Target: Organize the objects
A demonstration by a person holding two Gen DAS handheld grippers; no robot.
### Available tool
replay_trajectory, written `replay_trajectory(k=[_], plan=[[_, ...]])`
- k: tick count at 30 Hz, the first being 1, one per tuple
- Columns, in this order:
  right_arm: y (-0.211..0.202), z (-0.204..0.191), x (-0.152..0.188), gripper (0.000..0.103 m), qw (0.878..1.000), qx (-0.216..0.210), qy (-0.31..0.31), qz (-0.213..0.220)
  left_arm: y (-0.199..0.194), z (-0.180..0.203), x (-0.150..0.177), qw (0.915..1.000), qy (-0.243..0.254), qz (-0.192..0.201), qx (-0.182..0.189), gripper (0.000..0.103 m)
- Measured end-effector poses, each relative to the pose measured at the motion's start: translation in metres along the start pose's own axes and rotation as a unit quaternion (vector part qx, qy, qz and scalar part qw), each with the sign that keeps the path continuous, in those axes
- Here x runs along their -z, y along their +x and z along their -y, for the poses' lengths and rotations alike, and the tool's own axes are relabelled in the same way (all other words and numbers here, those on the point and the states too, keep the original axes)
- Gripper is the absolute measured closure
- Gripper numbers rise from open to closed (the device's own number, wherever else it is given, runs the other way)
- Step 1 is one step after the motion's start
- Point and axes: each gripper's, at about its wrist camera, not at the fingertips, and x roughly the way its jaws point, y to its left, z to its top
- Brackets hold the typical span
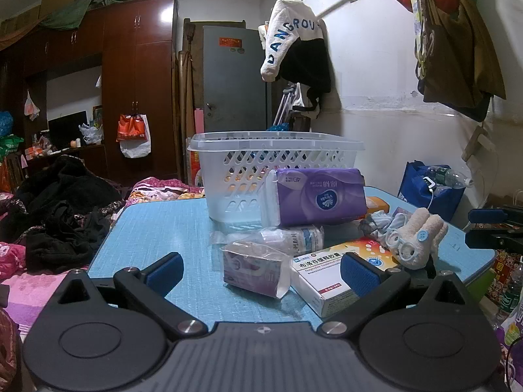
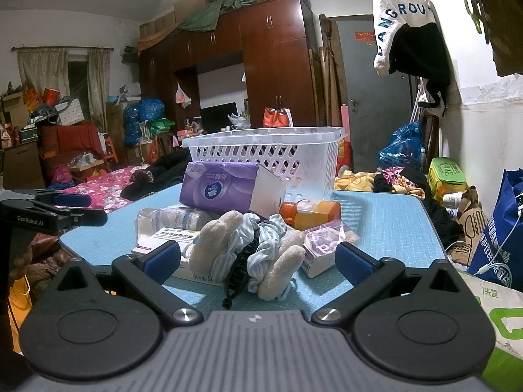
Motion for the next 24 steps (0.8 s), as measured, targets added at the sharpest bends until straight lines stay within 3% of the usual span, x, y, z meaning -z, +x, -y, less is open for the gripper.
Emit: replay_trajectory(k=[24], plan=[[0.0001, -0.0002, -0.0002, 0.0, 1.0, 0.0, -0.001, -0.001, 0.0018, 0.0028, 0.001, 1.0, 0.005, -0.005, 0.003, 0.0]])
